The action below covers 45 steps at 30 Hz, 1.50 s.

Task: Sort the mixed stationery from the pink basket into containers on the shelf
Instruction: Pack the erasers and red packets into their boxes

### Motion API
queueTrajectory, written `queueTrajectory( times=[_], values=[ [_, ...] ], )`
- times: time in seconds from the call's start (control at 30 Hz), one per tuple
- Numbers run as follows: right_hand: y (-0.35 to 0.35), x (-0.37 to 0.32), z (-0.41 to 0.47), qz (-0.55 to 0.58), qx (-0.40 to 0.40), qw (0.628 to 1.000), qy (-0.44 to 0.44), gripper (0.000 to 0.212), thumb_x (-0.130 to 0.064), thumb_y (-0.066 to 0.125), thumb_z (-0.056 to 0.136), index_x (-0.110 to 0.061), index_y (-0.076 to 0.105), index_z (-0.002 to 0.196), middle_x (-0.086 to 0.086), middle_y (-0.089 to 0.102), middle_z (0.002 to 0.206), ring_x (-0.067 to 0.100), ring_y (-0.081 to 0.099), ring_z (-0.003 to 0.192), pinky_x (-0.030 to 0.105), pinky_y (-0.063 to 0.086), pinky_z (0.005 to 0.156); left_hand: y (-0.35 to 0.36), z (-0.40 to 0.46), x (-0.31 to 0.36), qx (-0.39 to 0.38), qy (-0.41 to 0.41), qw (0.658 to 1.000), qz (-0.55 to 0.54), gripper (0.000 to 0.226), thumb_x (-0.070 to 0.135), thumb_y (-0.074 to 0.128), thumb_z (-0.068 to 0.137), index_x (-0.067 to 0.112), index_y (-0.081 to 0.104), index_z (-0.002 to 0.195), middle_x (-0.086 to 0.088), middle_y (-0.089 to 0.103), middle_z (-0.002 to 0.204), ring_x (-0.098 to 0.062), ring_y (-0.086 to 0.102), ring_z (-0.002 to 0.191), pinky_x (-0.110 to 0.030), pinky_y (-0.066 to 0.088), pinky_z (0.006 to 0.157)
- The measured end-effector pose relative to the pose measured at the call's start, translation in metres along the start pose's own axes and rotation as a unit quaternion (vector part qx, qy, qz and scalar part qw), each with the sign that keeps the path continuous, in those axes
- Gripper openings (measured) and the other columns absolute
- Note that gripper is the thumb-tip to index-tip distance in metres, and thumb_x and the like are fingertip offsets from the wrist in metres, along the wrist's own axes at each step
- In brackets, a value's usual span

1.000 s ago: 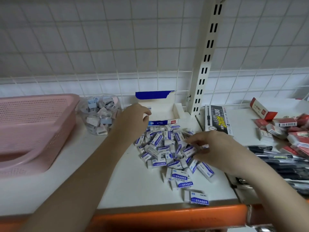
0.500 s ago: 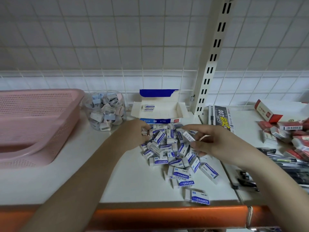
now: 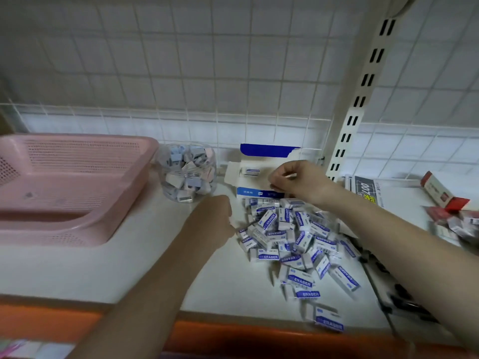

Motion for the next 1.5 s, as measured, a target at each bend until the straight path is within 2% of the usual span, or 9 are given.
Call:
queueTrajectory(
  times=[0.1,0.3,0.5,0.73,0.83,1.03,1.27,1.37,1.5],
  values=[
    [0.01,0.004,0.027,-0.088,-0.016,0.996,-0.01,0.009,-0.008,0.061,0.089,-0.016,0.064,0.092,-0.003,0.061,0.107,0.016,0.056,0.106,0.024,0.044,0.089,-0.001,-0.008,-0.008,0.04,0.011,0.998,-0.051,0.028,0.007,0.06,0.085,0.009,0.059,0.113,-0.009,0.06,0.11,-0.019,0.055,0.087,-0.023,0.04,0.07],
    [0.023,0.003,0.06,-0.221,0.009,0.971,-0.093,0.028,-0.007,0.051,0.094,-0.01,0.059,0.121,0.009,0.063,0.118,0.02,0.059,0.092,0.031,0.049,0.08,-0.012,-0.022,-0.018,0.087,0.024,0.978,-0.187,0.031,0.007,0.062,0.088,0.02,0.064,0.117,0.003,0.06,0.097,-0.004,0.054,0.081,0.001,0.036,0.061],
    [0.04,0.007,0.075,-0.288,0.021,0.955,-0.074,0.023,-0.003,0.044,0.093,0.001,0.061,0.108,0.013,0.064,0.107,0.027,0.058,0.098,0.033,0.045,0.087,-0.021,-0.03,-0.03,0.112,-0.005,0.97,-0.216,0.03,0.01,0.067,0.084,0.016,0.065,0.113,0.001,0.064,0.1,-0.005,0.059,0.08,0.003,0.037,0.061],
    [0.039,0.021,0.085,-0.352,0.066,0.933,-0.003,0.014,-0.01,0.046,0.093,-0.01,0.054,0.082,0.007,0.061,0.083,0.021,0.056,0.073,0.024,0.034,0.053,-0.023,-0.036,-0.036,0.1,-0.019,0.96,-0.261,0.025,0.005,0.068,0.081,0.02,0.063,0.101,0.002,0.065,0.087,0.003,0.059,0.065,-0.004,0.042,0.055],
    [0.039,0.019,0.085,-0.311,0.064,0.948,0.01,0.017,-0.015,0.047,0.097,-0.004,0.058,0.091,0.007,0.055,0.084,0.018,0.049,0.074,0.026,0.035,0.061,-0.024,-0.034,-0.038,0.1,-0.021,0.951,-0.291,0.021,0.008,0.072,0.078,0.02,0.06,0.09,0.002,0.066,0.08,0.004,0.06,0.055,-0.011,0.044,0.056],
    [0.039,0.018,0.084,-0.284,0.062,0.957,-0.005,0.022,-0.021,0.051,0.096,-0.002,0.061,0.099,0.011,0.062,0.093,0.017,0.05,0.078,0.026,0.035,0.068,-0.033,-0.032,-0.048,0.14,-0.024,0.937,-0.32,0.022,0.013,0.076,0.076,0.015,0.056,0.084,0.0,0.071,0.081,-0.01,0.066,0.077,-0.008,0.04,0.06],
    [0.033,0.011,0.075,-0.241,0.039,0.969,-0.031,0.02,-0.02,0.052,0.093,-0.014,0.057,0.075,-0.002,0.057,0.072,0.015,0.052,0.071,0.026,0.04,0.066,-0.036,-0.02,-0.048,0.089,0.002,0.905,-0.417,0.013,0.001,0.059,0.089,0.011,0.068,0.091,0.007,0.068,0.063,-0.002,0.066,0.065,-0.016,0.055,0.071],
    [0.022,0.003,0.048,-0.264,0.006,0.963,-0.059,0.024,-0.022,0.052,0.094,-0.012,0.061,0.114,0.005,0.066,0.103,0.02,0.06,0.094,0.025,0.043,0.078,-0.038,-0.008,-0.041,0.091,0.002,0.922,-0.376,0.018,0.008,0.059,0.091,0.022,0.069,0.088,0.006,0.068,0.075,-0.006,0.065,0.072,-0.017,0.055,0.073],
    [-0.004,-0.002,0.007,-0.291,0.011,0.954,-0.072,0.025,-0.026,0.052,0.095,-0.017,0.062,0.116,-0.001,0.064,0.116,0.016,0.06,0.103,0.025,0.045,0.086,-0.043,0.012,-0.01,0.084,0.046,0.952,-0.291,0.016,0.013,0.066,0.086,0.028,0.07,0.087,0.01,0.066,0.077,0.008,0.058,0.062,-0.006,0.043,0.059]
  ],
)
Point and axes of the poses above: each hand's wrist, its own z-axis towards the middle knuckle, its own y-axis out of the palm, x = y × z, the point moved 4 cm from there along z, towards the middle knuckle
